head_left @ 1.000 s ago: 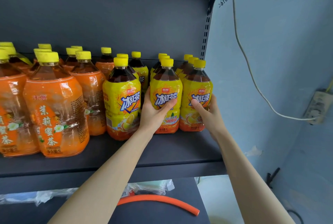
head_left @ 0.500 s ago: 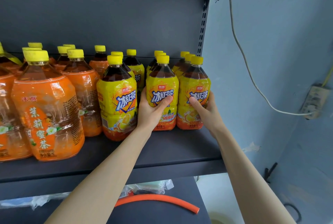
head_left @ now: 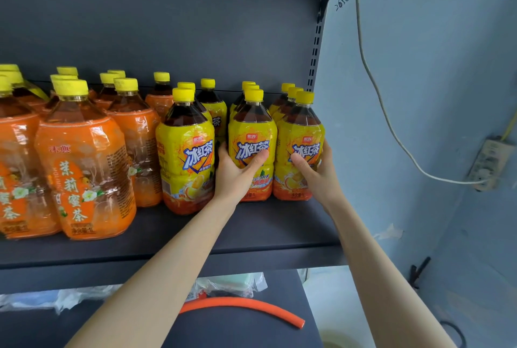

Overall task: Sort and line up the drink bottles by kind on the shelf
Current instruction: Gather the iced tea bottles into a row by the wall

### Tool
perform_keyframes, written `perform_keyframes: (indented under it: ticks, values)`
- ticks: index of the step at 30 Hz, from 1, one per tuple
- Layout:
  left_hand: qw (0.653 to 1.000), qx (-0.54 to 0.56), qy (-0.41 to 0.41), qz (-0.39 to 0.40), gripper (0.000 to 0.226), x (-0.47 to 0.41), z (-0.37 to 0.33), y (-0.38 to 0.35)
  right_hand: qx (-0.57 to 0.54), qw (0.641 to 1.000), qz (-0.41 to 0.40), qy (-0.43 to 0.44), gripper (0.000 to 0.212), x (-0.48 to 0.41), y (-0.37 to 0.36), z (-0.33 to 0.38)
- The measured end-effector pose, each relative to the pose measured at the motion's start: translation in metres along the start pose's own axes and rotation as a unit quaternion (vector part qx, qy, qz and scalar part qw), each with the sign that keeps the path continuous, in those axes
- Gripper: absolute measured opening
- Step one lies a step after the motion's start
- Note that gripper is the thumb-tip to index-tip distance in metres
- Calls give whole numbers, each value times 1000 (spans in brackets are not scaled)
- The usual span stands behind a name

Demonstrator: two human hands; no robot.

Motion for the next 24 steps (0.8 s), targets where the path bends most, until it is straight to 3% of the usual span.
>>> perform_keyframes:
  ticks: [3,5,7,9,12,15,24]
  values:
    - [999,-34,-14,12,90,22,-3,10,72,996,-50,18,76,14,0,6]
    - [998,-40,-51,-2,71,43,-4,25,150,983,-102,41,81,28,-1,13]
    - [991,-52,-101,-67,44,63,-3,48,167,972,-125,107,59,42,-7,22]
    - [975,-75,-133,-161,31,71,-1,72,121,977,-122,128,28,52,-19,26]
    - [953,-124,-128,-243,46,63,5,99,84,989,-71,96,11,57,-50,21]
    - [956,-154,-98,-231,63,49,12,107,78,995,-9,66,5,56,-85,10]
    - [951,-205,-132,-192,66,28,19,118,82,996,31,22,43,49,-142,-7]
Point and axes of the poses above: each hand's wrist, its own x-axis away from the middle knuckle, its own y-axis out of the back of the hand, z = x × y, the point moved 3 cm from there along -x, towards the middle knuckle, and after that the axes turned 9 degrees about -x, right-handed, at the moved point
